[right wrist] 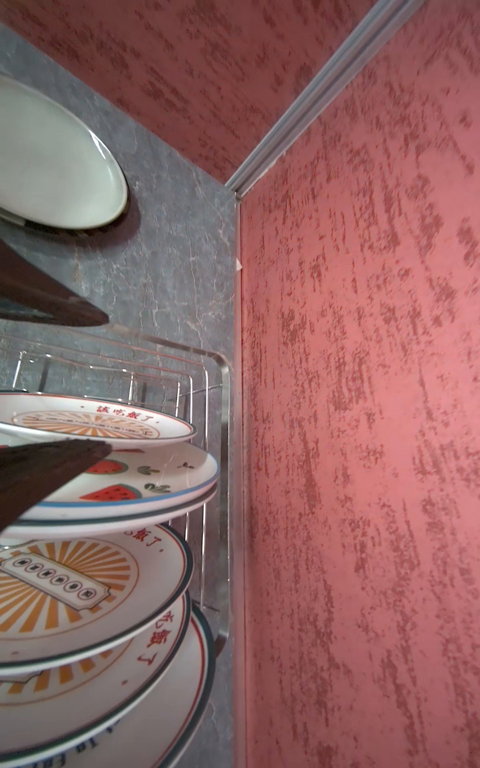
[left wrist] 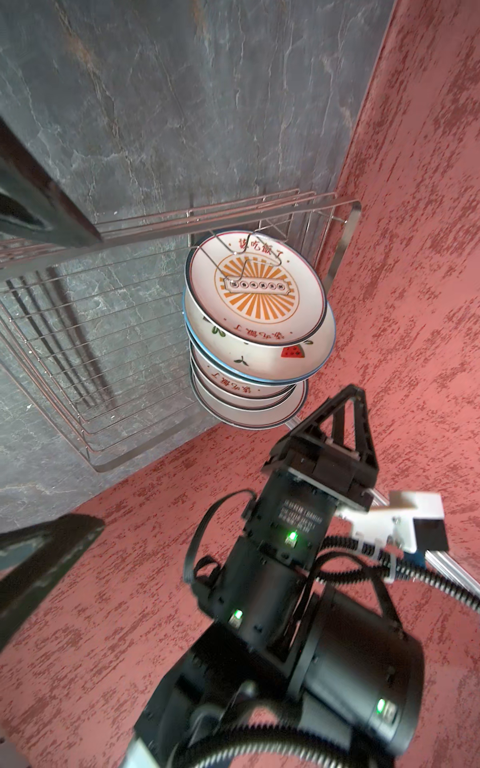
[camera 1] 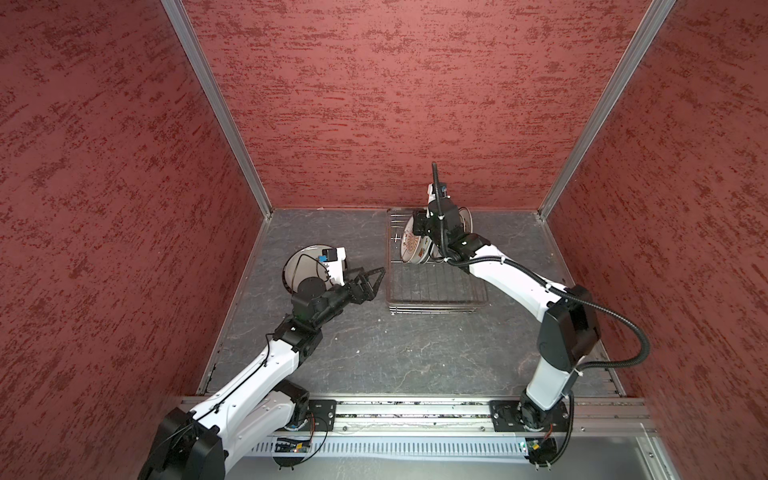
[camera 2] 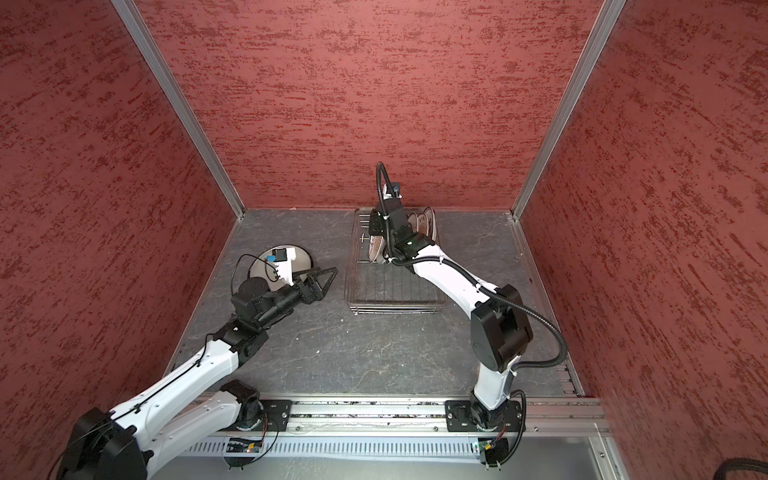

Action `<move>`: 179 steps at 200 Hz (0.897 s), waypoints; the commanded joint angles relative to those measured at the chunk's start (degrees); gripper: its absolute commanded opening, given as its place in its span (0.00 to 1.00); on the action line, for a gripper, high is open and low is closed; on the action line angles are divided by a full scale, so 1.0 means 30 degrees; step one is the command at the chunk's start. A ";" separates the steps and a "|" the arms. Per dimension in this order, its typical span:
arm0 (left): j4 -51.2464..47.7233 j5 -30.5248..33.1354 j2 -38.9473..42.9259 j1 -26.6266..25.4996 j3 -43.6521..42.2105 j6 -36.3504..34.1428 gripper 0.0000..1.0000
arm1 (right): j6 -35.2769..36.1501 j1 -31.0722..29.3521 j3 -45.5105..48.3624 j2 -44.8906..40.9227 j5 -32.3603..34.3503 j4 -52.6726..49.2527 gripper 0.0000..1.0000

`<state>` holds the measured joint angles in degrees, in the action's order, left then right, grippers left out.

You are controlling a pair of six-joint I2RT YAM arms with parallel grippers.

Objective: Unload the plates from the dish rack
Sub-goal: 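Insert the right gripper between rack plates and grip the watermelon plate rim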

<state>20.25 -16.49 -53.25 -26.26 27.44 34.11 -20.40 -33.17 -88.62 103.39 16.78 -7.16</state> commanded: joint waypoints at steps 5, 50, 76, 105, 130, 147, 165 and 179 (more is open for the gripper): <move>0.0325 0.0339 -0.0128 -0.0656 0.0283 -0.0480 0.99 | -0.0468 0.0415 -0.0720 0.0403 -0.0174 -0.1178 0.40; 0.0289 0.1398 -0.0438 -0.1190 0.0299 -0.0463 0.99 | -0.0651 0.0798 -0.0776 0.0655 0.0181 -0.1379 0.37; 0.0164 0.1723 -0.0565 -0.1324 0.0345 -0.0514 0.99 | -0.0656 0.0810 -0.0840 0.0946 0.0817 -0.1474 0.36; 0.0109 0.1871 -0.0575 -0.1499 0.0374 -0.0547 0.99 | -0.0699 0.0802 -0.0842 0.1102 0.1710 -0.1581 0.35; 0.0111 0.2018 -0.0614 -0.1559 0.0426 -0.0537 0.99 | -0.0650 0.0802 -0.0924 0.1253 0.1907 -0.1705 0.34; 0.0134 0.2094 -0.0653 -0.1610 0.0433 -0.0555 0.99 | -0.0661 0.0802 -0.0878 0.1314 0.2133 -0.1746 0.34; 0.0135 0.2180 -0.0757 -0.1644 0.0456 -0.0557 0.99 | -0.0638 0.0803 -0.0911 0.1438 0.2227 -0.1766 0.34; 0.0138 0.2216 -0.0836 -0.1646 0.0462 -0.0544 1.00 | -0.0625 0.0802 -0.1059 0.1642 0.2258 -0.1936 0.34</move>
<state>20.40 -10.81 -55.11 -30.83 27.44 33.56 -21.71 -31.14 -89.54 106.83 21.30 -12.16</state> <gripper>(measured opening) 0.994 0.342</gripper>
